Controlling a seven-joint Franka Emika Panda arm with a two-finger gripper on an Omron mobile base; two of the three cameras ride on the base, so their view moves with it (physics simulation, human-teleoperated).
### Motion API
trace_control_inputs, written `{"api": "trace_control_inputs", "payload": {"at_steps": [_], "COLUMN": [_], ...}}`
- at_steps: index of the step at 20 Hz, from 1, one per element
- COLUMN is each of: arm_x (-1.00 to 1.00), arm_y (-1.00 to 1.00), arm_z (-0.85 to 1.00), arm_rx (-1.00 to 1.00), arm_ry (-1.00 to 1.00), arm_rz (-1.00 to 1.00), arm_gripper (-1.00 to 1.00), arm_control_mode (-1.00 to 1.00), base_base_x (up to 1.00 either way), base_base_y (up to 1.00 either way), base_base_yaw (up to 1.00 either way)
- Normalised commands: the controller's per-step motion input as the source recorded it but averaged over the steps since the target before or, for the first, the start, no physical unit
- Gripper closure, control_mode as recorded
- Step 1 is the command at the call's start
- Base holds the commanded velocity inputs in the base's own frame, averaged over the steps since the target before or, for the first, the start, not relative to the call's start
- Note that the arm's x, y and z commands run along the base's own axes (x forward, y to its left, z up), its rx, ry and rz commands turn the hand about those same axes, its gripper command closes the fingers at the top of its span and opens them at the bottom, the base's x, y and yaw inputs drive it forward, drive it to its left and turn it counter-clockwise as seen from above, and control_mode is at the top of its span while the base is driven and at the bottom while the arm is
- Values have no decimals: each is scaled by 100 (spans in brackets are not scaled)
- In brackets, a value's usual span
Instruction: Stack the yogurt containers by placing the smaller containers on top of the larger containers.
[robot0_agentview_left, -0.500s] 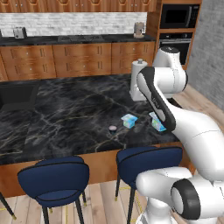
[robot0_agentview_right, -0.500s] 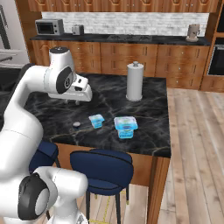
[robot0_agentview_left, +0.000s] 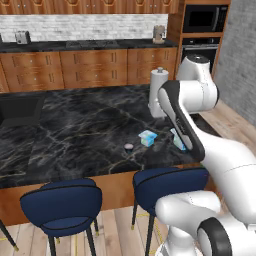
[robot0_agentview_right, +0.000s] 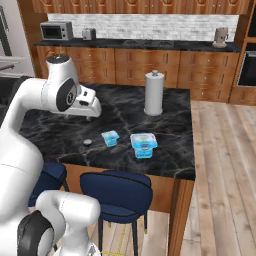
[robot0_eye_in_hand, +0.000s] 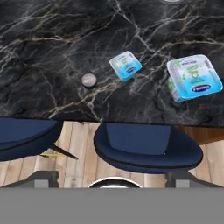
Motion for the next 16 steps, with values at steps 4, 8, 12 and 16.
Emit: {"api": "trace_control_inputs", "payload": {"at_steps": [4, 8, 12, 16], "arm_x": [-43, -47, -34, -22], "arm_y": [7, 0, 0, 0], "arm_z": [0, 0, 0, 0], "arm_rx": [0, 5, 9, 15], "arm_ry": [-18, -13, -2, 0], "arm_rz": [-7, -18, -32, -25], "arm_gripper": [-100, -100, -100, -100], "arm_control_mode": [-100, -100, -100, -100], "base_base_x": [0, 0, 0, 0], "base_base_y": [0, 0, 0, 0], "base_base_yaw": [0, 0, 0, 0]}}
